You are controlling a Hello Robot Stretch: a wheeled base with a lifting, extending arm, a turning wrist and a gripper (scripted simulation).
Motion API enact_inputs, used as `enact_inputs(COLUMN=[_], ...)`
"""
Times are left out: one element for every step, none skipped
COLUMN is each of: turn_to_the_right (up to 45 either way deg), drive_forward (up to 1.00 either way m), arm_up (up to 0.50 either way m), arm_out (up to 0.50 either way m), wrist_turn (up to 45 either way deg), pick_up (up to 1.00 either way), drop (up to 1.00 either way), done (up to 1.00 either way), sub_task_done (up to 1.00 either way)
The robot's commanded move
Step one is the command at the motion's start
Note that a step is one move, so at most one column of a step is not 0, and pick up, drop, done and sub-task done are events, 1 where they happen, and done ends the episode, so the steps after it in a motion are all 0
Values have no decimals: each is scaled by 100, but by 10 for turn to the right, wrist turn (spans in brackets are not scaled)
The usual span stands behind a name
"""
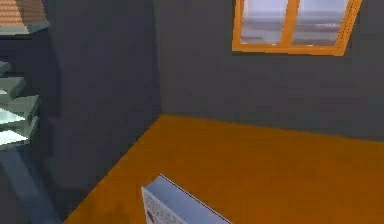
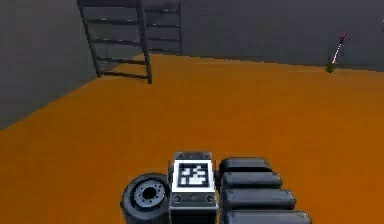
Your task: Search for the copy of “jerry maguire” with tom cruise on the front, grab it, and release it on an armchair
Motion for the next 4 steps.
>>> enact_inputs(turn_to_the_right=[450, -450, -450, -120], drive_forward=[0, 0, 0, 0], arm_up=[0, 0, 0, 0], arm_out=[0, 0, 0, 0], wrist_turn=[0, 0, 0, 0], pick_up=[0, 0, 0, 0], drop=[0, 0, 0, 0], done=[0, 0, 0, 0], sub_task_done=[0, 0, 0, 0])
